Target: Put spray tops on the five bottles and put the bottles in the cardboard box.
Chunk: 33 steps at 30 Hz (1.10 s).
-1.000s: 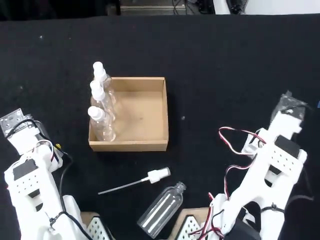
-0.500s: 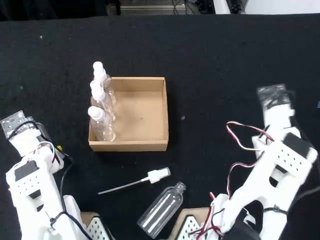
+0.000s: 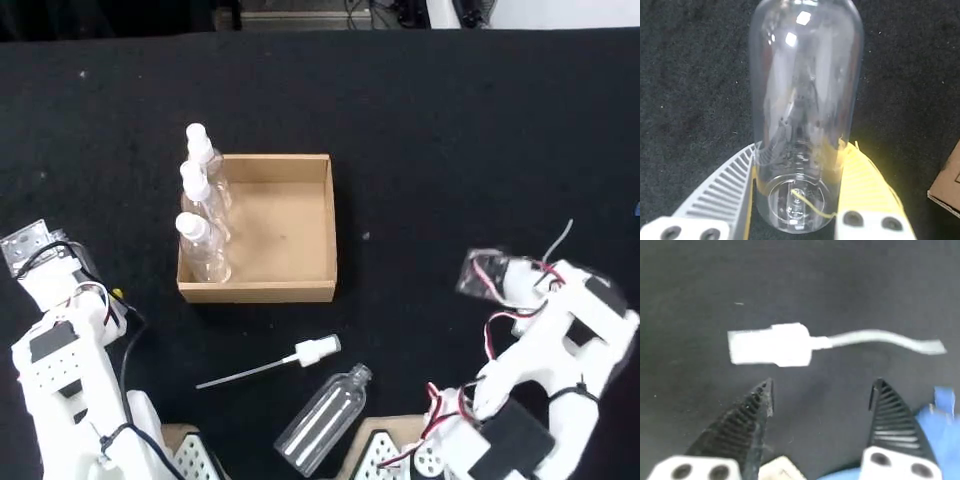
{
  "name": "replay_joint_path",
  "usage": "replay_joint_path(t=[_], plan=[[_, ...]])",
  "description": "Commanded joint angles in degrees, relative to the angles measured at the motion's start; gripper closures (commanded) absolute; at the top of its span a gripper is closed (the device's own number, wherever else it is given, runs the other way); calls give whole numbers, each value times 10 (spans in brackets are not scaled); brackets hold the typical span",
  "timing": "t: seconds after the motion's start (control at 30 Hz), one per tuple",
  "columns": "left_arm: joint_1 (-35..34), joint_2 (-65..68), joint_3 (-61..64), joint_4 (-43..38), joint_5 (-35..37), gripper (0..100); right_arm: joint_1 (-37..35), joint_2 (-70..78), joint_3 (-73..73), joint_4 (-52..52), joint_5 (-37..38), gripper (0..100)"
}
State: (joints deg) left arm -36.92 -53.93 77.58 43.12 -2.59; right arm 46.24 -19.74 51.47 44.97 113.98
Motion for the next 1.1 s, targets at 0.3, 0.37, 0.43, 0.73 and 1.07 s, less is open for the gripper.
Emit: replay_joint_path(t=[0.3, 0.37, 0.43, 0.73, 1.07], plan=[[7, -14, -7, -13, 2, 970, -7, 18, 140, -194, 142, 719], [7, -14, -7, -12, 2, 970, -8, 14, 143, -205, 142, 719], [7, -14, -7, -12, 2, 970, -5, 14, 142, -207, 142, 720], [7, -14, -6, -13, 2, 970, -13, 14, 138, -206, -70, 909], [7, -14, -7, -11, 2, 970, -15, 19, -18, -85, -614, 912]])
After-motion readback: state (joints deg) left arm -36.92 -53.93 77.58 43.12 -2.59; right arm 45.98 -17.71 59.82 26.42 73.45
